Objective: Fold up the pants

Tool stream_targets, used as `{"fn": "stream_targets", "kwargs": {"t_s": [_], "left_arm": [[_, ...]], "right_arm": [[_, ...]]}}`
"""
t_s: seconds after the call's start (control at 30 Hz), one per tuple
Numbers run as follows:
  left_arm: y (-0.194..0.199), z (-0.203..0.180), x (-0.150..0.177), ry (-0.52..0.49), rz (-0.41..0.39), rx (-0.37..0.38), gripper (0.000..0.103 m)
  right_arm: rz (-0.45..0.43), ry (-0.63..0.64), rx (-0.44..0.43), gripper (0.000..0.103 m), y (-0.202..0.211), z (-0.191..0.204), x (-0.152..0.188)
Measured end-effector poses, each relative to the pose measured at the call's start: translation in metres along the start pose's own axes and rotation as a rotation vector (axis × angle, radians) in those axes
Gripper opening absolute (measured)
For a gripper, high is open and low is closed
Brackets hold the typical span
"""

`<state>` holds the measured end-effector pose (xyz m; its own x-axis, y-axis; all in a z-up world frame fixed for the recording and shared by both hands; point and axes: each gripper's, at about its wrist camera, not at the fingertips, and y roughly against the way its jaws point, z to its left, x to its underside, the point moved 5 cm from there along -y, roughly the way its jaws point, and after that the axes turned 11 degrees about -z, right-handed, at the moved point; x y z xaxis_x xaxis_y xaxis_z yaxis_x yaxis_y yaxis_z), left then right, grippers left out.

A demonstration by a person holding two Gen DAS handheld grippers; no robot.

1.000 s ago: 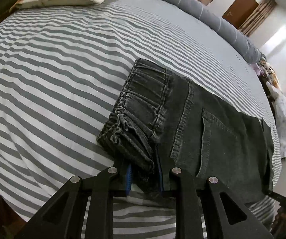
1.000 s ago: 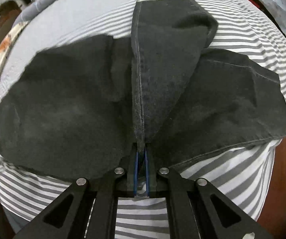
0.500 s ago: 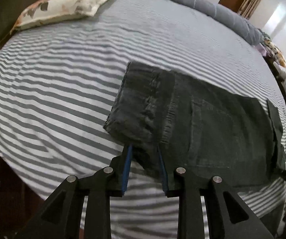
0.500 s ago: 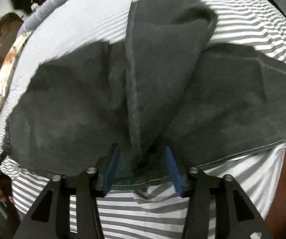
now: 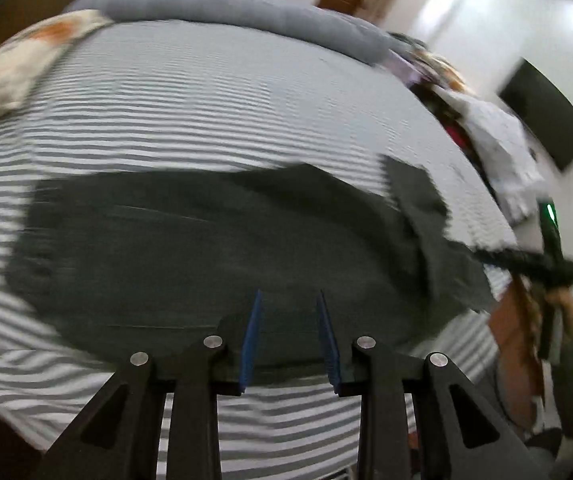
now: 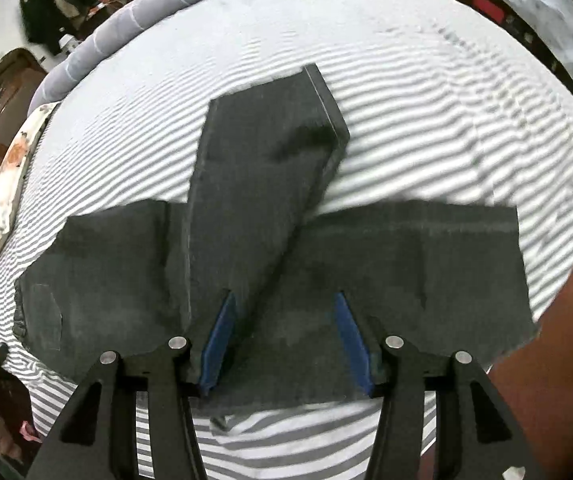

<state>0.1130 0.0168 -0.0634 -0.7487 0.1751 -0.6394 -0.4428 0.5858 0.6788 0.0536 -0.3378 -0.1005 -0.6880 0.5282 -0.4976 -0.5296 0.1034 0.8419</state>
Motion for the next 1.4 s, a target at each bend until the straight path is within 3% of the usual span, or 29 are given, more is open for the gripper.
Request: {"fn": "stream_targets", "kwargs": {"t_s": [0.3,0.47,0.67,0.87,1.07,1.17,1.2,1.27,1.3,1.4], "left_arm": [[-0.098,-0.129,0.058,-0.128,0.166,0.173,0.03],[-0.132,-0.168,0.072,-0.149,0.213,0.21,0.03],[-0.158,-0.174,0.081,-0.126,0.256,0.216,0.03],[-0.167,-0.18,0.079,-0.11,0.243,0.252,0.029],[-0.168,-0.177,0.076,-0.102,0.219,0.271,0.01],[-0.168,-0.173,0.075,-0.085,0.212,0.281,0.006],[-0.167,-0.171,0.074,-0.08,0.209,0.283,0.006],[-0.165,-0.17,0.073,-0.077,0.204,0.287,0.006],[-0.164,-0.169,0.072,-0.079,0.201,0.286,0.006],[-0.161,-0.169,0.072,-0.084,0.191,0.286,0.006]], "right_arm": [[0.036,0.177,0.01,0.049,-0.022,0.028,-0.047],[0.064,0.267,0.058,0.049,-0.049,0.047,-0.071],[0.142,0.264,0.098,0.049,-0.103,0.072,-0.083],[0.159,0.295,0.228,0.049,-0.149,0.098,-0.089],[0.131,0.355,0.386,0.047,-0.178,0.095,-0.099],[0.13,0.347,0.386,0.046,-0.188,0.086,-0.108],[0.132,0.352,0.374,0.044,-0.189,0.086,-0.11],[0.126,0.395,0.368,0.017,-0.19,0.089,-0.116],[0.119,0.41,0.366,0.011,-0.189,0.088,-0.119],[0.112,0.365,0.291,0.003,-0.177,0.075,-0.128]]}}
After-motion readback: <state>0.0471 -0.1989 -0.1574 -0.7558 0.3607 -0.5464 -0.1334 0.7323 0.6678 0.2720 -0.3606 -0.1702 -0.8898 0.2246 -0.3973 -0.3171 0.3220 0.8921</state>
